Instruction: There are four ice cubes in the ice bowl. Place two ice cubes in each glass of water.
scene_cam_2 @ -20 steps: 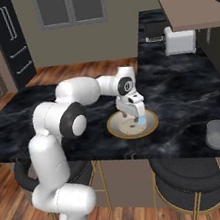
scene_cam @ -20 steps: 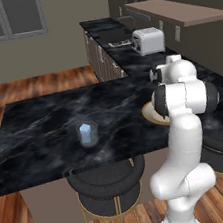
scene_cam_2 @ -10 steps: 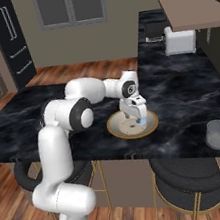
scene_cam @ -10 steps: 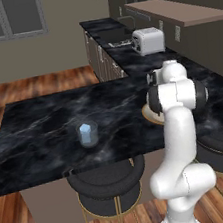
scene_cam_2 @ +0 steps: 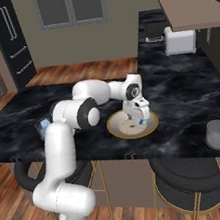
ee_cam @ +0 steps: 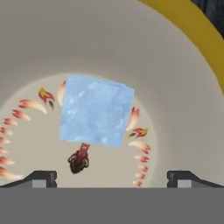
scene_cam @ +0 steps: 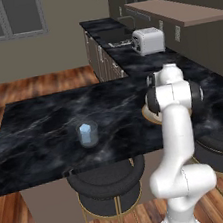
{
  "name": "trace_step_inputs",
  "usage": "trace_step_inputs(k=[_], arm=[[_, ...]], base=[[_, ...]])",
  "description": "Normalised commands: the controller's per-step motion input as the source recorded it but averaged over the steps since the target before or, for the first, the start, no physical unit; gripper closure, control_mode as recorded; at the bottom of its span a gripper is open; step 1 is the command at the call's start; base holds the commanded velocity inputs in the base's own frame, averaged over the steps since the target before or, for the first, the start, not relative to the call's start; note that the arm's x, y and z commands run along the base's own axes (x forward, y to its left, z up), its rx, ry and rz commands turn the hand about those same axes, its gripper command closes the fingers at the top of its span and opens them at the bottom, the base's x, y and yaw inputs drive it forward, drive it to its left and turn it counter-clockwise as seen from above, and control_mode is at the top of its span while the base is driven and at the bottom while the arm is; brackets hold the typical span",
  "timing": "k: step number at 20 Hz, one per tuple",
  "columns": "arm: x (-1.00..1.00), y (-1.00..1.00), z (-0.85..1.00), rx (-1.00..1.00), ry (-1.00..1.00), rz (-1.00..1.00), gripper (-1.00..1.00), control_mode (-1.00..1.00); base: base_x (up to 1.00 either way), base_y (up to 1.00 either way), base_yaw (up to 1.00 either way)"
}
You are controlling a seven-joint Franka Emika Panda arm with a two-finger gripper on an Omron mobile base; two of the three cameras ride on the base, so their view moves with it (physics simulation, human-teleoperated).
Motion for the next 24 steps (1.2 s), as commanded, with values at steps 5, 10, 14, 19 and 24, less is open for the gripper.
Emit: trace_step_inputs(k=[5, 10, 14, 19, 24], arm=[[0.11, -0.19, -0.12, 0.01, -0.05, 0.0, -1.0, -1.0], [0.11, 0.0, -0.24, 0.0, -0.04, 0.0, -1.0, -1.0], [0.14, 0.0, -0.31, 0.0, -0.06, 0.0, -1.0, -1.0], [0.14, -0.02, -0.16, 0.0, -0.1, 0.0, -1.0, -1.0], [0.06, -0.02, -0.17, 0.0, -0.09, 0.0, 1.0, -1.0]], base=[[0.0, 0.0, 0.0], [0.0, 0.0, 0.0], [0.0, 0.0, 0.0], [0.0, 0.0, 0.0], [0.0, 0.0, 0.0]])
